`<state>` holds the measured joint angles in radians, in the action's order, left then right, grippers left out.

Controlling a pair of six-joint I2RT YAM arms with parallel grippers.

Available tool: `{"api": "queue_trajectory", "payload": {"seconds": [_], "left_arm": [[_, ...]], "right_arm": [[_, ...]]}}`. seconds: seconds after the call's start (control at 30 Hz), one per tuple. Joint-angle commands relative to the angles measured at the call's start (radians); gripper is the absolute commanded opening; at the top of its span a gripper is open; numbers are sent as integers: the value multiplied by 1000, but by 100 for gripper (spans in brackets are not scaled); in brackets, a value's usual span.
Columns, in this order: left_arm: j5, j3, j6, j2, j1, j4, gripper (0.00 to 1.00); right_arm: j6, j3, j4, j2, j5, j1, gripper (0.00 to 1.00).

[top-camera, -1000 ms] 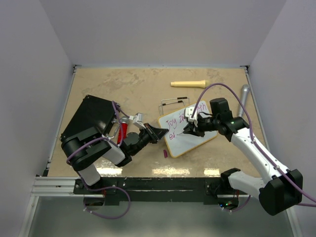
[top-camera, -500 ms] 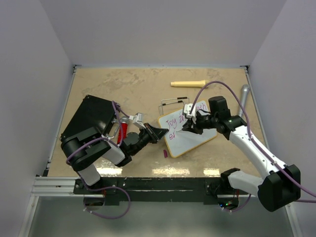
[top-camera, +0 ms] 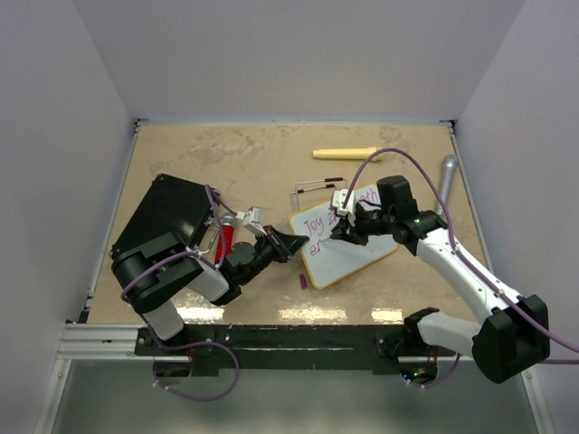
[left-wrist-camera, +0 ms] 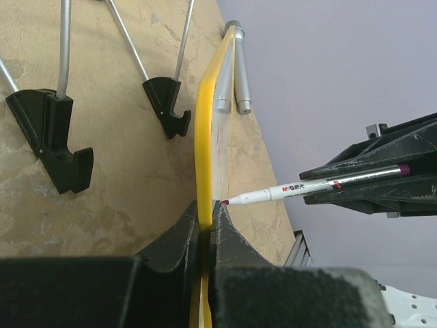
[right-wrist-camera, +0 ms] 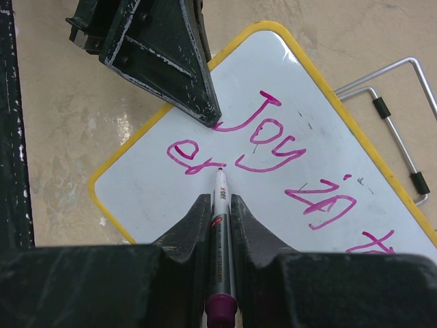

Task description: Write a sentence on the whiteboard

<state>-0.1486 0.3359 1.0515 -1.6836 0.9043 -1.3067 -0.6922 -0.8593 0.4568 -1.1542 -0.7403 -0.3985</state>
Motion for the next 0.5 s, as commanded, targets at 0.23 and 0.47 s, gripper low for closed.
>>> {"api": "queue_trajectory", "payload": {"seconds": [0.23,0.47], "left_arm": [[-8,-9,-74,28,2,-45,0],[-8,-11,-74,22,2,-51,0]], "right_arm": [[-66,-1,85,-1,19,-13,0],[-112,3,132,1,27,-43,0]]}}
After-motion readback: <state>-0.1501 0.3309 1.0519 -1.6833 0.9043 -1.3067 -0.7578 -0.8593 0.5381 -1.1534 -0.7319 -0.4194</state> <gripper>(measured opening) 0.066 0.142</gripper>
